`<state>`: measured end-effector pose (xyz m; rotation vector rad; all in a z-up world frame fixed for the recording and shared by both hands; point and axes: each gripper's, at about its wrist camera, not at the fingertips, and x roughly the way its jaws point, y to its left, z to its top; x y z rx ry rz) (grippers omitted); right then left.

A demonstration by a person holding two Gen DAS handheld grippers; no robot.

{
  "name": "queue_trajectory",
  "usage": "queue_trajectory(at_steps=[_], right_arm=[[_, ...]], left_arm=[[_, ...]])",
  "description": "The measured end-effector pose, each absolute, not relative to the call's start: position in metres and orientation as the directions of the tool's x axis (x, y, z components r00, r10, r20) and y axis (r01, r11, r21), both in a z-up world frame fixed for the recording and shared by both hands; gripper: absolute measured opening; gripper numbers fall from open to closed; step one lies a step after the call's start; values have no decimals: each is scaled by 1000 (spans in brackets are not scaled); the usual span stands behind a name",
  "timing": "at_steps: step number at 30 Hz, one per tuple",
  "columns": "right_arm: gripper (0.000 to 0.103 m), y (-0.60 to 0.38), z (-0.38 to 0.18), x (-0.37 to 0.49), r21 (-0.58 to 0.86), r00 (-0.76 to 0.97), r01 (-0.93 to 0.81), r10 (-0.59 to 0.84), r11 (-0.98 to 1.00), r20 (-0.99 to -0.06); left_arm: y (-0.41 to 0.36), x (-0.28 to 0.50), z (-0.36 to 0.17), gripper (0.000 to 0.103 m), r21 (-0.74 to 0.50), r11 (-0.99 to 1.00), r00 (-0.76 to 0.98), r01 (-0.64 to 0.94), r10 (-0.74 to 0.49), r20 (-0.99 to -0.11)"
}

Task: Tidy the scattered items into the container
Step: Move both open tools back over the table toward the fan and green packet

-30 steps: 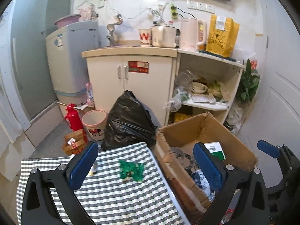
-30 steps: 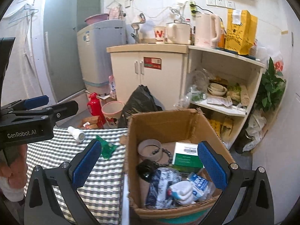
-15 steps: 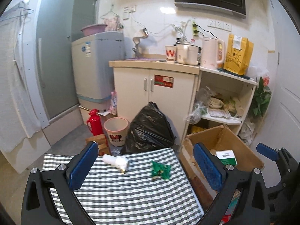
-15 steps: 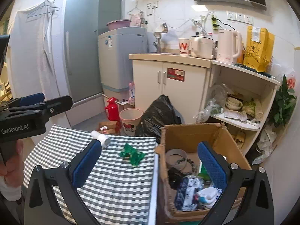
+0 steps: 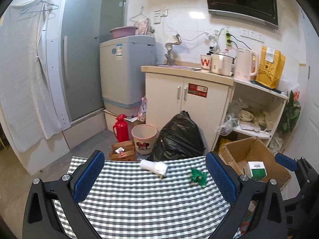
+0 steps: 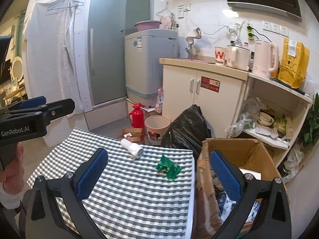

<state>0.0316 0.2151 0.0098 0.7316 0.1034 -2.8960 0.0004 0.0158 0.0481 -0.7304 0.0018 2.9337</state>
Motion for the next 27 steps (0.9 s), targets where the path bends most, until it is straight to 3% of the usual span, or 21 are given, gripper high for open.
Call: queue_trajectory(at_steps=[27], right_arm=[[103, 179, -15, 0, -54, -834, 198, -139, -979, -533]], left_arm=[[-21, -33, 17, 103, -34, -992, -833, -123, 122, -539]])
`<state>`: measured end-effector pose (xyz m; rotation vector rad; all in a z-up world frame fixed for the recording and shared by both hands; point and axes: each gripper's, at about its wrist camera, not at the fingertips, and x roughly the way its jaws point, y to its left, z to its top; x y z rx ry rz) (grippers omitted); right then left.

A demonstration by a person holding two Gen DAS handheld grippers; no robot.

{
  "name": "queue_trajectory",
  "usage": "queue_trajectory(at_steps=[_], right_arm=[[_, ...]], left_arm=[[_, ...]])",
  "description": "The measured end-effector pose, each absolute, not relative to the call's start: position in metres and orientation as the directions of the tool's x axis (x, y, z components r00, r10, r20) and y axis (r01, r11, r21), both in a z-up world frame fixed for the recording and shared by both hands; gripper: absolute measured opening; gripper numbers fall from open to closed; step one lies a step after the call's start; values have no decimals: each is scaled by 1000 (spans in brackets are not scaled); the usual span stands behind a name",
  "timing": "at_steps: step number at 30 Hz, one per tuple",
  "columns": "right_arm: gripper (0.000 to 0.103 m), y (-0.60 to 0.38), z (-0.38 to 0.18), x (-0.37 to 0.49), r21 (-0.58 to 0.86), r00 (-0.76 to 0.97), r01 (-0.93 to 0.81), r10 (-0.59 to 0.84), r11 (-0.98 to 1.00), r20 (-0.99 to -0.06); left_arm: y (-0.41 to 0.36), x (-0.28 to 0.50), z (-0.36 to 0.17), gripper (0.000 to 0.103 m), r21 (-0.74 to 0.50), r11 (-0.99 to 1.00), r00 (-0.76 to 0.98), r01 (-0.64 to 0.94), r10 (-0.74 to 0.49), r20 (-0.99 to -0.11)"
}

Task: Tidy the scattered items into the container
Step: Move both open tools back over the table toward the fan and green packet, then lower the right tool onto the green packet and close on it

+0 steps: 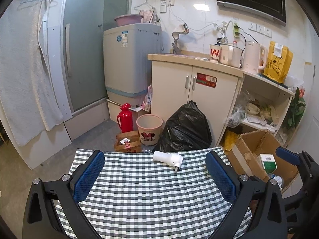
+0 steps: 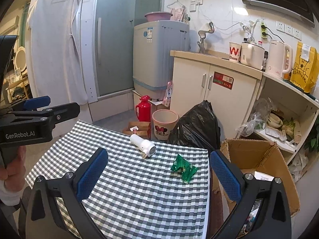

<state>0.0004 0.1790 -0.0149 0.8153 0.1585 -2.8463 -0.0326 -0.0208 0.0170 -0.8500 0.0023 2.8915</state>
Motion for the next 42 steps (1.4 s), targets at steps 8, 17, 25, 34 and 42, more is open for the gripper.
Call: queue_trajectory(at_steps=[8, 17, 25, 34, 42], right_arm=[[103, 182, -32, -18, -52, -810, 186, -123, -981, -573], [103, 189, -61, -47, -41, -770, 168, -105, -985, -629], [103, 198, -88, -73, -30, -734, 151, -92, -988, -673], [103, 209, -112, -101, -20, -705, 131, -79, -991, -705], [103, 212, -139, -127, -7, -669, 128, -81, -992, -739]], left_arm=[[-21, -54, 0, 103, -38, -991, -806, -130, 128, -578], [-17, -82, -28, 103, -37, -989, -760, -146, 136, -635], [-11, -111, -54, 103, -43, -986, -722, -160, 146, -676], [-3, -139, -79, 103, -51, -985, -683, -164, 151, -714], [3, -162, -100, 103, -53, -985, -654, -164, 149, -741]])
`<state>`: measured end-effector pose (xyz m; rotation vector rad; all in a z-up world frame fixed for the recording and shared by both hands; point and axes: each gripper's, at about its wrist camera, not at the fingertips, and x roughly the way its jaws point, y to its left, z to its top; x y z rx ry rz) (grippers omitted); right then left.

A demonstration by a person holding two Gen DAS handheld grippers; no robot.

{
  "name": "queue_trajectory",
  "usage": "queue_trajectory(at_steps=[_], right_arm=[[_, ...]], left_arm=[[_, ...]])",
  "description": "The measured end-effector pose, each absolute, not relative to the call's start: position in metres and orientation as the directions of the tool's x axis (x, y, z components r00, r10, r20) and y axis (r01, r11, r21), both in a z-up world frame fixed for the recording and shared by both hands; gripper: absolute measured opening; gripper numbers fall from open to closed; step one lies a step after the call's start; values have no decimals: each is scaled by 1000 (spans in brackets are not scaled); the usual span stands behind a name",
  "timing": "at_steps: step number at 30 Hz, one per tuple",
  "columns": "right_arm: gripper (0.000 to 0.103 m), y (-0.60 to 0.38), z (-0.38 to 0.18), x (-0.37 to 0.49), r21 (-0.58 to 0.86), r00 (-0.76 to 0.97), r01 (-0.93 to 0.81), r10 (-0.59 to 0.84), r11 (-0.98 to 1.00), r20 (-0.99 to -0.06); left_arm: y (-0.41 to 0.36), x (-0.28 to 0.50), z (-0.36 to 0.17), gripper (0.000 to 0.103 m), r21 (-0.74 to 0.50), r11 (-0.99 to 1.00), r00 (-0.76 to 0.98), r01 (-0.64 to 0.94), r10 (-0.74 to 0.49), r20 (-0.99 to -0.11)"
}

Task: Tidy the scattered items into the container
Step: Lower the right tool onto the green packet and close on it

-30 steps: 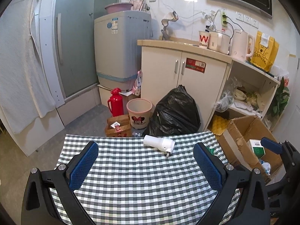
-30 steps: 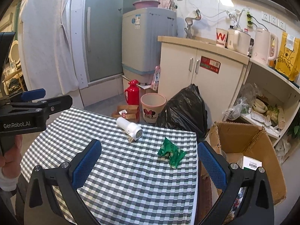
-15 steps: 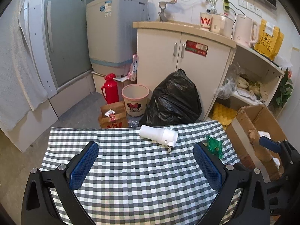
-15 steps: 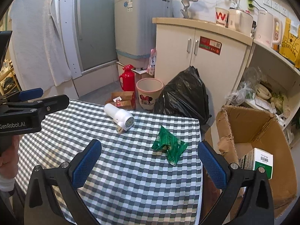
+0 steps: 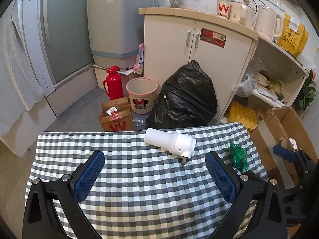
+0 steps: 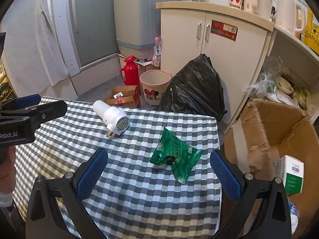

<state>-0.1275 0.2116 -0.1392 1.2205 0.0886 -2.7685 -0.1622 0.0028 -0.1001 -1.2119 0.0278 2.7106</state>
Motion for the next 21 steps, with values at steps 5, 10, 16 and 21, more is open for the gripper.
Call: queue_trajectory(at_steps=[5, 10, 16, 21], right_arm=[[103, 212, -154, -141, -7, -653, 125, -77, -992, -754], [103, 216, -164, -153, -10, -645, 114, -67, -993, -761], [94, 219, -176, -165, -11, -627, 110, -61, -994, -776], [87, 225, -188, -174, 0, -605, 100, -61, -995, -794]], left_arm=[[6, -178, -116, 103, -59, -985, -629, -164, 151, -763], [12, -192, -131, 103, -67, -982, -606, -174, 161, -779], [22, -211, -148, 103, -47, -977, -579, -209, 163, -799], [32, -224, -159, 103, -26, -958, -545, -285, 184, -818]])
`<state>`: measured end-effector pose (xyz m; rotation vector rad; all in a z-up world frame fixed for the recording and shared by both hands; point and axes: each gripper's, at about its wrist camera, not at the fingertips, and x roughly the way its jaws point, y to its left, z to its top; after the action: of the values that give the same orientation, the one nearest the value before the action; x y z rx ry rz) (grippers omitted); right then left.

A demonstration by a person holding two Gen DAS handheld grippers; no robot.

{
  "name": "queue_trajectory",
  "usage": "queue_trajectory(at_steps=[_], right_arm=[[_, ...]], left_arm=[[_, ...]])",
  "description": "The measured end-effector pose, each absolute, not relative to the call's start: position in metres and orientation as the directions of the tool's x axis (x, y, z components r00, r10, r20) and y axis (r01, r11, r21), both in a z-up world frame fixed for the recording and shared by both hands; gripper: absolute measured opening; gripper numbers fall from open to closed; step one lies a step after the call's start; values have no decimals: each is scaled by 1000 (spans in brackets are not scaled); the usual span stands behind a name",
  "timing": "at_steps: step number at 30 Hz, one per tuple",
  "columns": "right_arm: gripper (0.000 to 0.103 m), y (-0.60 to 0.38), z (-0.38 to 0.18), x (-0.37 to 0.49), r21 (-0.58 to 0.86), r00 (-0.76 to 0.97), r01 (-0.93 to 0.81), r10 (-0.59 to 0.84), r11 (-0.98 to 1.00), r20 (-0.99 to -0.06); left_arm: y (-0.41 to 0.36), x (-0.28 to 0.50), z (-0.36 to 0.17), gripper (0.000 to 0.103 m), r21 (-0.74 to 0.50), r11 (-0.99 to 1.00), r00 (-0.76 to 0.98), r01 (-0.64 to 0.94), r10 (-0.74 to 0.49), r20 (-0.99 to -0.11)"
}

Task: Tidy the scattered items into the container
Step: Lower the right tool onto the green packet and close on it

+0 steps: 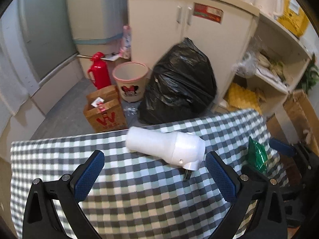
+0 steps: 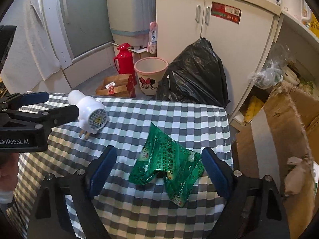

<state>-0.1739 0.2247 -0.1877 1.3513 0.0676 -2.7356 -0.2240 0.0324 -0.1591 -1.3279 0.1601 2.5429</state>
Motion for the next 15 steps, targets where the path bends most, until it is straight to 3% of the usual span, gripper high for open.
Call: queue_trajectory(at_steps=[4, 6, 8, 13, 15], right_arm=[[86, 227, -195, -177, 8, -592, 100, -66, -995, -803], [78, 228, -199, -178, 13, -583, 101, -70, -995, -810], [59, 229, -203, -180, 2, -575, 96, -57, -995, -816], [54, 226, -206, -181, -23, -573, 102, -40, -995, -818], [48, 226, -207, -180, -33, -578, 97, -29, -995, -816]], left_arm=[[41, -233, -167, 103, 6, -941, -534, -339, 187, -825], [44, -236, -170, 103, 10, -933, -526, -360, 194, -828], [47, -240, -174, 103, 11, -928, -521, -372, 199, -830], [49, -250, -183, 103, 2, -920, -502, -392, 212, -838], [50, -252, -187, 103, -1, -918, -496, -397, 215, -841]])
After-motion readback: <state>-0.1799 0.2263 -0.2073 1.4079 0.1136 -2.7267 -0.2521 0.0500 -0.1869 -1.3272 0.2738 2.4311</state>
